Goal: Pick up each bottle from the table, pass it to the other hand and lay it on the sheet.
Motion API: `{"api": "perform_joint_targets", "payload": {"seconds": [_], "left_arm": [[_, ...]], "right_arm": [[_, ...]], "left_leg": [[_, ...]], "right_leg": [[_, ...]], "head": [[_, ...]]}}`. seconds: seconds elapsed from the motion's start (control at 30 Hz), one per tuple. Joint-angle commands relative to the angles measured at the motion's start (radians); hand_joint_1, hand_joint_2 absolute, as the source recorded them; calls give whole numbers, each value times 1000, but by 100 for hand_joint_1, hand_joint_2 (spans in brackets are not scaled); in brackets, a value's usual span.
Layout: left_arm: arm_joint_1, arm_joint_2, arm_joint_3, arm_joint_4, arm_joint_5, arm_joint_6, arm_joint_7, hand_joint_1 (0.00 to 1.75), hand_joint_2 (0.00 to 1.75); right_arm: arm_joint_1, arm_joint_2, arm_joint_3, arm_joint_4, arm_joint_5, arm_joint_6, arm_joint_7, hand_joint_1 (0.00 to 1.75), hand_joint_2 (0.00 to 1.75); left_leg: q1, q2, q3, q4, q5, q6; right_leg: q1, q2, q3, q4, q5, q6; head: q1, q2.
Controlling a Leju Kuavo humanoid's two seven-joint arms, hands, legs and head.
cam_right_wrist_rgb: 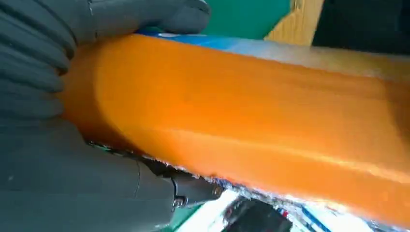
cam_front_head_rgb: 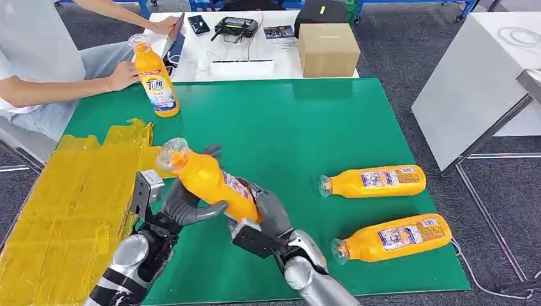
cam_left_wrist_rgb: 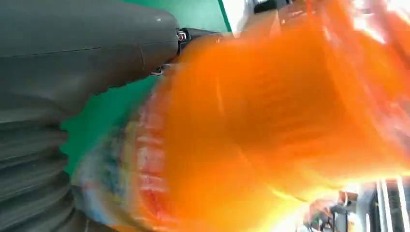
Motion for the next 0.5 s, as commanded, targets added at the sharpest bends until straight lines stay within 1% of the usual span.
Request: {"api": "perform_joint_targets", "payload": {"seconds": [0.03,0.13,0.2,0.23,0.5], "left_arm": [[-36,17,-59,11,18,-13,-2,0,175],[-41,15,-58,27,34,-23,3,0,175],[-40,14,-58,31,39,-26,4,0,175],[-40,14,-58,31,39,-26,4,0,175],[-33,3,-56,37,50,-27,6,0,175]], "right_arm": [[-39,-1,32,94,-6,1,-9,175,175],[-38,1,38,95,0,-7,-14,175,175],[-40,0,51,96,38,-40,-8,175,175],[-40,0,51,96,38,-40,-8,175,175],[-28,5,117,83,123,-76,-5,175,175]], "left_leg": [[1,-1,1,0,0,0],[1,-1,4,-1,-1,0],[2,-2,5,-1,-2,0],[0,-1,2,-1,-1,0],[1,-1,2,-1,-1,0]], "right_leg": [[1,0,2,-1,0,0],[1,-1,5,-2,-1,-1],[2,-1,6,-2,-1,-1],[0,-1,3,-1,-1,-1],[1,-1,3,-1,-1,-1]], "head": [[0,0],[0,0],[0,0],[0,0],[0,0]]}}
